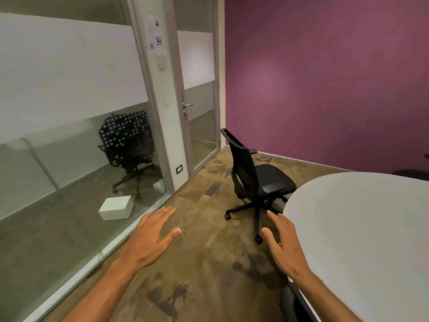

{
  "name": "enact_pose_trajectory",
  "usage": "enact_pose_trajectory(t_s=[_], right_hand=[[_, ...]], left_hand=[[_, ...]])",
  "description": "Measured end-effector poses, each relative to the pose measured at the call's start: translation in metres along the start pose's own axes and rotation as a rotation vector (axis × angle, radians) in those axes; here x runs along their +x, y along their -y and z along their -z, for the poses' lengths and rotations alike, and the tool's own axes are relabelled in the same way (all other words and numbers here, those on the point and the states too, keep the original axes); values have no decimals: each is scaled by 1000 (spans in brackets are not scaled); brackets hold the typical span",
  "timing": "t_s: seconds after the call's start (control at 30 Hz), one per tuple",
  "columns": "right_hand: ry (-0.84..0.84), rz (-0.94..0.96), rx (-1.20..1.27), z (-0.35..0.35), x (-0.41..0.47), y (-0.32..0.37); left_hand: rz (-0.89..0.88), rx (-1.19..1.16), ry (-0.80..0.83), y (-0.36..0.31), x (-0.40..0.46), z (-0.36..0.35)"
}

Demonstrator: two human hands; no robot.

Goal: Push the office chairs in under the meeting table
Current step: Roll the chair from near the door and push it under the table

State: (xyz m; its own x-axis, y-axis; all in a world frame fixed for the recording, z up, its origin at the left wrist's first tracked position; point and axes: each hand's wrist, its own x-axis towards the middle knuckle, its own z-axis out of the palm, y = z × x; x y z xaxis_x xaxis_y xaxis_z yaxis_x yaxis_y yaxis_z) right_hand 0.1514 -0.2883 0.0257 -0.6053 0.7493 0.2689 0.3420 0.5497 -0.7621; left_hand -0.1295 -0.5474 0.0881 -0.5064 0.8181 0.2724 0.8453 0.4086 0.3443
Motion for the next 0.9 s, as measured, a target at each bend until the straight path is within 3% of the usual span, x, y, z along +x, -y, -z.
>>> enact_pose_trajectory(t_s=[0.07,0.23,0.4,0.9], right_hand=[[2,-102,-38,-17,21,-8],[-163,-273,-28,-73,141,-1],[-252,-310,-42,-107,240,-16],[-243,-306,-126,-183,640,-93]], left_hand=[[-37,-50,36,29,36,-1],[-186,-84,121,105,233,-5],[-315,-99,156,138,381,-52],[-557,-162,249,150,822,-165]])
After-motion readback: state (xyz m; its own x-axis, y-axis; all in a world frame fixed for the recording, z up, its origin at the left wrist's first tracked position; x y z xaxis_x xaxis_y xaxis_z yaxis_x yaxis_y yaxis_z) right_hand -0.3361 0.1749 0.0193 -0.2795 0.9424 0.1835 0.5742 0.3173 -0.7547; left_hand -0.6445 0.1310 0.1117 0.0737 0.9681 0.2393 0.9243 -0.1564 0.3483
